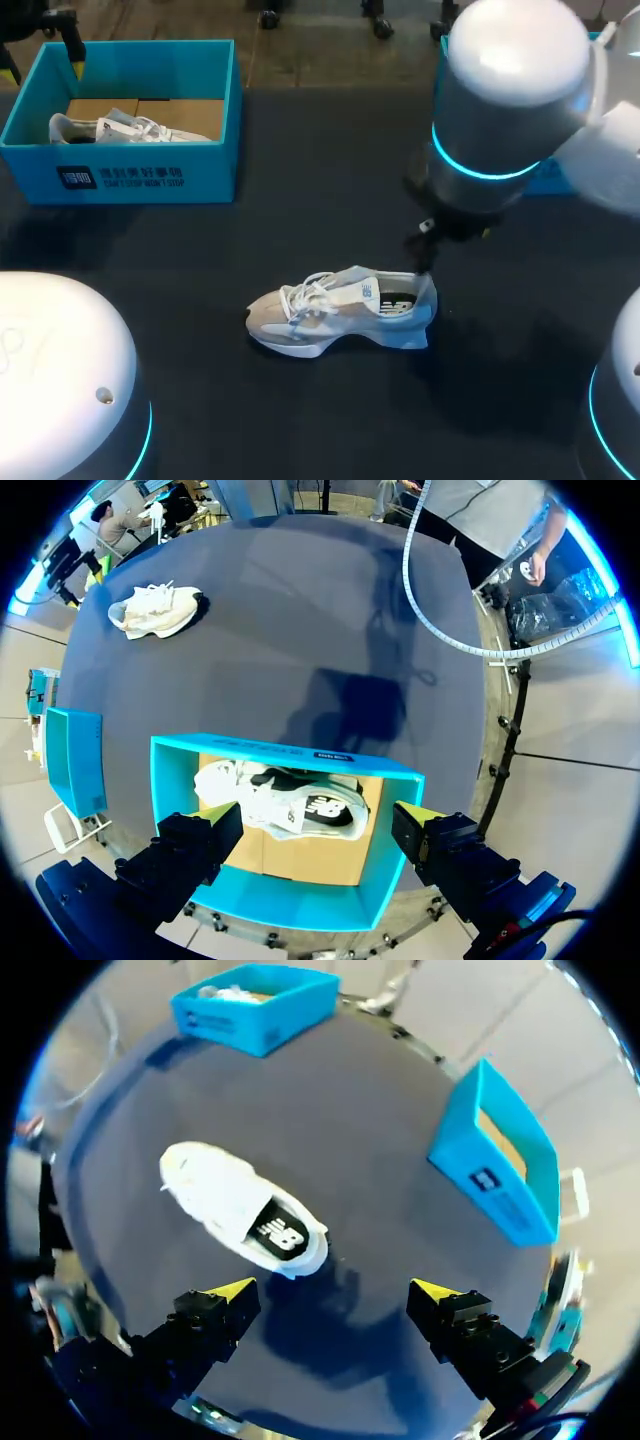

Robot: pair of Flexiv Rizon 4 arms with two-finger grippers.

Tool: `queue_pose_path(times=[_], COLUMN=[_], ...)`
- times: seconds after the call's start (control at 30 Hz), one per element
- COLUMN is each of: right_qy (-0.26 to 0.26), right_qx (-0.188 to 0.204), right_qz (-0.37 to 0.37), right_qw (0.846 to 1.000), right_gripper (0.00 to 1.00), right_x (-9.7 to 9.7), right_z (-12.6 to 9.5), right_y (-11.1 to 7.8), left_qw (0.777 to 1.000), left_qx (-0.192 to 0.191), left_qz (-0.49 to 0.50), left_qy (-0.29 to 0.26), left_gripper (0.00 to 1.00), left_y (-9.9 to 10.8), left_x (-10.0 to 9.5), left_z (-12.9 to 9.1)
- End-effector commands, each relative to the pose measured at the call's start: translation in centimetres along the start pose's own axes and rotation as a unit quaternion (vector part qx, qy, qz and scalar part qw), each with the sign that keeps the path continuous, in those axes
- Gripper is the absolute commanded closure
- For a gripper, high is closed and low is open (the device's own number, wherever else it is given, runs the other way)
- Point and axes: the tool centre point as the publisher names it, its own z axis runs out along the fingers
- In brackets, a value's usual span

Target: Take the shoe out of the shoebox, open the shoe tongue, remove and reinsert the insole, then place the shoe into the shoebox

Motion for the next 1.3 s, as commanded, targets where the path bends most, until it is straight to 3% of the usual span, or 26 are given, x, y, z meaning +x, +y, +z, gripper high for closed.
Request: queue_pose_path(times=[0.03, 0.17, 0.23, 1.23, 1.27, 1.3], right_qy=[0.048, 0.063, 0.058, 0.058, 0.067, 0.064], right_qx=[-0.037, -0.007, 0.028, 0.028, -0.004, -0.01], right_qz=[-0.124, -0.177, -0.181, -0.181, -0.188, -0.189], right_qw=[0.991, 0.982, 0.981, 0.981, 0.98, 0.98], right_gripper=[0.0, 0.0, 0.0, 0.0, 0.0, 0.0], right_x=[-1.19, -1.06, -1.01, -1.01, -1.09, -1.1], right_z=[-0.92, -0.59, -0.15, -0.15, -0.1, -0.08], right_y=[-1.55, -1.7, -1.86, -1.86, -1.81, -1.81], left_qw=[1.0, 1.0, 1.0, 1.0, 1.0, 1.0], left_qx=[-0.002, -0.002, -0.002, -0.002, -0.002, -0.002], left_qz=[0.0, 0.0, 0.0, 0.0, 0.0, 0.0], left_qy=[0.001, 0.001, 0.001, 0.001, 0.001, 0.001], left_gripper=[0.0, 0.0, 0.0, 0.0, 0.0, 0.0], left_y=[-0.15, -0.15, -0.15, -0.15, -0.15, -0.15], left_x=[0.02, 0.02, 0.02, 0.02, 0.02, 0.02], left_z=[-0.01, -0.01, -0.01, -0.01, -0.01, -0.01])
